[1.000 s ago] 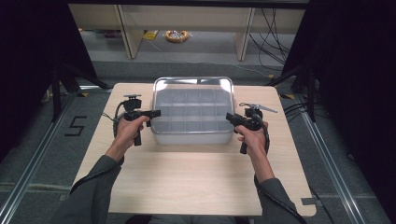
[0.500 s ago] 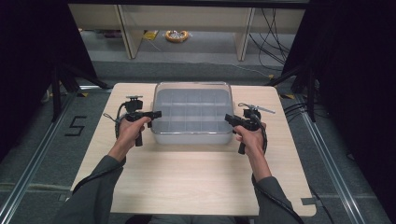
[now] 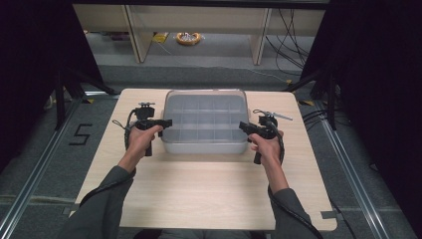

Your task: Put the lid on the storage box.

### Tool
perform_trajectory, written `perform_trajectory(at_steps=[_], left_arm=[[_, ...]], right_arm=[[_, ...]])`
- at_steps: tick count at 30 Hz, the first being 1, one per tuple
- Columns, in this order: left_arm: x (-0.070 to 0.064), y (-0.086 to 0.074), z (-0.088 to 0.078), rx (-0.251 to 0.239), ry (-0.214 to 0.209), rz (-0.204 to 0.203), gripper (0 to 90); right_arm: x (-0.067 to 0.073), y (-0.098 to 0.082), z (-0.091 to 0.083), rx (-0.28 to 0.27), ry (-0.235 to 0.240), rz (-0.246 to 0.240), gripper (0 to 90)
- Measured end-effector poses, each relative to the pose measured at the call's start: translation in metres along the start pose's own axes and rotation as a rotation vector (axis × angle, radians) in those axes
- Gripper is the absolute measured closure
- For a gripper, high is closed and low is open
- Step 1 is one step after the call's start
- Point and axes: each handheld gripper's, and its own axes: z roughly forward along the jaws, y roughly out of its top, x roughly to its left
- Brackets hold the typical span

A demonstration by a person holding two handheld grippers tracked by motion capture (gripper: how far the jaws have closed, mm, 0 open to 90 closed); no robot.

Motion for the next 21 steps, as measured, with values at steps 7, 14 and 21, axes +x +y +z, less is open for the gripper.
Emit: perform_trajectory(at_steps=[7,14,21], left_arm=[[0.0047,-0.0027,0.0021,0.009,-0.034,-0.043,50.6],[0.0048,-0.0024,0.0032,0.009,-0.018,-0.036,50.6],[0.0067,-0.0027,0.003,0.003,-0.017,-0.054,49.0]], right_arm=[[0.0028,0.0008,0.0006,0.004,0.003,0.016,53.7],[0.0045,0.0056,0.0014,-0.001,-0.046,-0.05,50.9],[0.0021,0.0062,-0.0042,-0.002,-0.024,-0.041,52.0]])
